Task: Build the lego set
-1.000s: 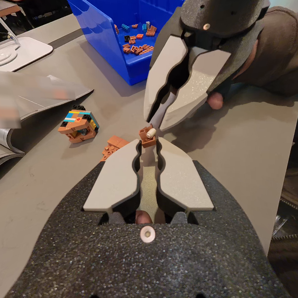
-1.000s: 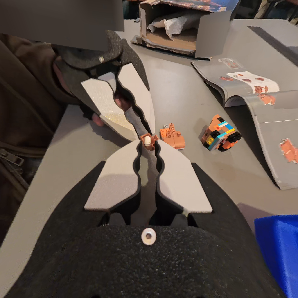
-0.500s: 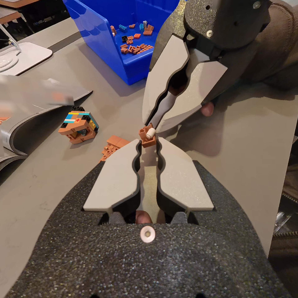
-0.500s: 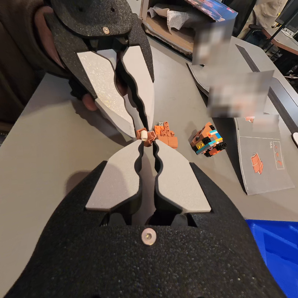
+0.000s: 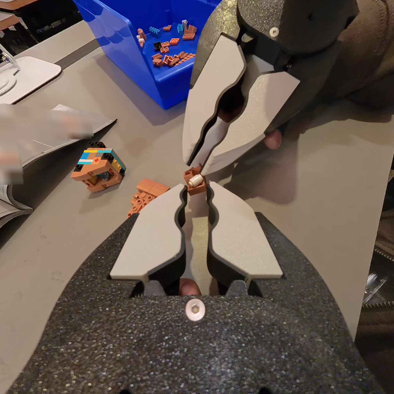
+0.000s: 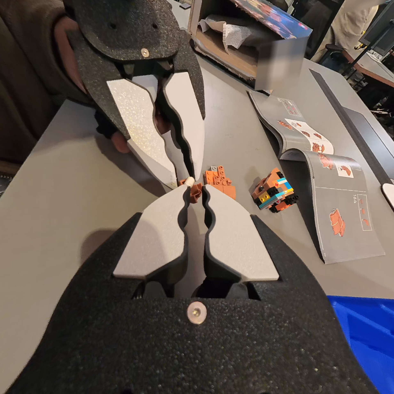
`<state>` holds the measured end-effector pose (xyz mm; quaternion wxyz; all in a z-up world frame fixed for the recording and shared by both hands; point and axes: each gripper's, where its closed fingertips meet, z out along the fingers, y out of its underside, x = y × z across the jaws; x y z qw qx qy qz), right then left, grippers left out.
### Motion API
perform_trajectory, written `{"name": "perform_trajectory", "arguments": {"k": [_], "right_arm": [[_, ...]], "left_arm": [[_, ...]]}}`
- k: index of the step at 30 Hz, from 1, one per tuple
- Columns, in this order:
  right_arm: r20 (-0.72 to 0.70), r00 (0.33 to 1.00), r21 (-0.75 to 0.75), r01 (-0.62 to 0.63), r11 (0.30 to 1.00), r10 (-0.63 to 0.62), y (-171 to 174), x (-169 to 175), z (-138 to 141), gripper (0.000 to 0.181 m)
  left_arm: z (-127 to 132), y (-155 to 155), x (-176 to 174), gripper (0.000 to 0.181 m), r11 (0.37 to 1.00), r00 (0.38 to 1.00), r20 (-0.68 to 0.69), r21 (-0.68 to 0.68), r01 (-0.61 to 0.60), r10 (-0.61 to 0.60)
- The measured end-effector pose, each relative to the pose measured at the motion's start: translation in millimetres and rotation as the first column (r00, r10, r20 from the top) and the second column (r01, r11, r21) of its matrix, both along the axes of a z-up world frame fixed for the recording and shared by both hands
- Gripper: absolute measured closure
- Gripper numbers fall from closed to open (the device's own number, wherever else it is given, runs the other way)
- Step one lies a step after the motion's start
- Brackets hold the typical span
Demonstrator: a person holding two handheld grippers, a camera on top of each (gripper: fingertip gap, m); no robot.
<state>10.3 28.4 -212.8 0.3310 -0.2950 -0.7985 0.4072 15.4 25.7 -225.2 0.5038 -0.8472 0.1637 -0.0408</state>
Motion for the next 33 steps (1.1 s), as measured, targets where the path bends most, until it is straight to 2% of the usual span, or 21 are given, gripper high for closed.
{"name": "perform_trajectory", "arguments": {"k": [14, 20, 26, 33], "right_arm": [[-0.017, 1.0, 0.016, -0.016, 1.0, 0.017, 1.9, 2.0, -0.6, 0.171], [-0.055, 0.993, 0.023, -0.099, 0.995, 0.1, -5.1, 9.4, 2.9, 0.164], [-0.081, 0.973, 0.155, -0.2, 0.967, 0.215, -13.5, 17.8, -1.2, 0.16], [-0.07, 0.961, 0.323, -0.231, 0.918, 0.266, -17.6, 16.9, -10.9, 0.159]], "left_arm": [[-0.5, 0.4, 1.2, 0.164, 1.0, 0.998, -0.063, 0.021, 0.02, -0.019], [-1.3, -0.5, 5.9, 0.164, 0.997, 0.992, -0.106, 0.032, 0.07, -0.066], [-4.2, -1.3, 10.0, 0.164, 0.995, 0.987, -0.13, 0.02, 0.103, -0.099], [-7.5, -2.3, 10.8, 0.164, 0.993, 0.979, -0.174, 0.013, 0.113, -0.11]]}}
